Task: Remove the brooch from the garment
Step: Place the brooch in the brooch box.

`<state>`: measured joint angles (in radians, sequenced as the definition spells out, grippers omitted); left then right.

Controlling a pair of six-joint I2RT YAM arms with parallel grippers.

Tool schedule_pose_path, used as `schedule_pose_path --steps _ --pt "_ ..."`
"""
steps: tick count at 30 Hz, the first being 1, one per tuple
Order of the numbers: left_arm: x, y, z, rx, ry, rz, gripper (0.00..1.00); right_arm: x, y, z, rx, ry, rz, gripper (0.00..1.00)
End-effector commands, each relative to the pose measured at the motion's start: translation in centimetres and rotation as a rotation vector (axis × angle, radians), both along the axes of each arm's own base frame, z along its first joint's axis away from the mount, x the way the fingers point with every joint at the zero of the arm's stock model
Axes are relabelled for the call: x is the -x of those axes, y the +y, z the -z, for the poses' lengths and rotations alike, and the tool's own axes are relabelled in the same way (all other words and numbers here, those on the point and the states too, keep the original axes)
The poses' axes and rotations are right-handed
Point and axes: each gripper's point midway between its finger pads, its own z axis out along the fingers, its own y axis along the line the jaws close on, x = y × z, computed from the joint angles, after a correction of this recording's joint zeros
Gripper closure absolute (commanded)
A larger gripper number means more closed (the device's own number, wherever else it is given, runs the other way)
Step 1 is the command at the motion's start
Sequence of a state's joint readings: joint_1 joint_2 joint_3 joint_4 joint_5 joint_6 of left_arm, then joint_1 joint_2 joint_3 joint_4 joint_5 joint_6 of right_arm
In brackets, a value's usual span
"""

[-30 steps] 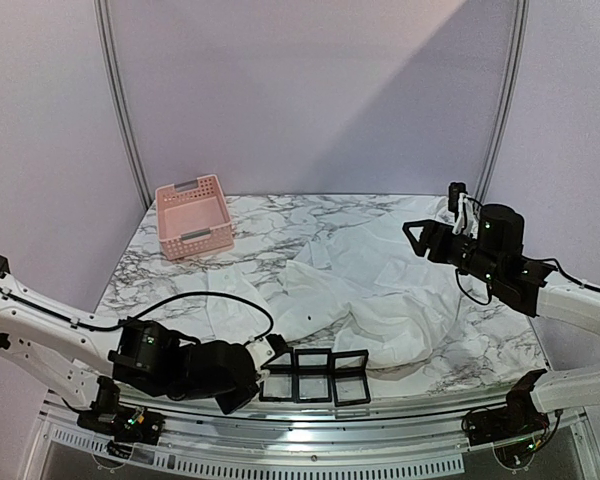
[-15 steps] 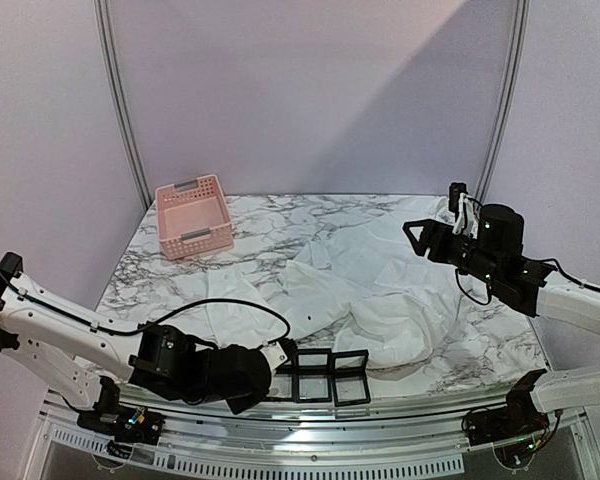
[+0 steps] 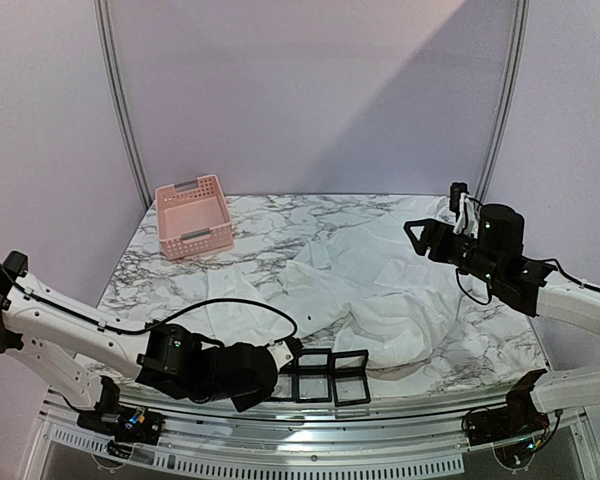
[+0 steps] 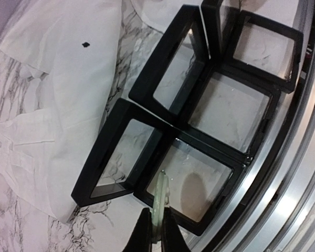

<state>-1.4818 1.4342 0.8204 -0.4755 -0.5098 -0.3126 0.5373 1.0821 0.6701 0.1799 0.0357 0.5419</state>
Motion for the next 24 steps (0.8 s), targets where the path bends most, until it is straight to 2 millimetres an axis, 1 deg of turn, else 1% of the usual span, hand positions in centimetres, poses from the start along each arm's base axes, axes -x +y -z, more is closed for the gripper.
schedule_pose_path --steps 1,13,24 --pt "-1.0 -0.5 -0.1 -0.007 -0.009 -0.016 0.94 -0.1 -0.7 0.4 0.006 0.015 0.027 0.26" --pt "-1.8 0.1 0.6 -0.051 -0.02 -0.042 0.93 0.0 -1.0 0.7 0.008 0.02 0.033 0.26" --pt "-2.3 0.2 1.0 -0.058 -0.017 -0.055 0.93 0.0 -1.2 0.8 0.008 0.022 0.037 0.26"
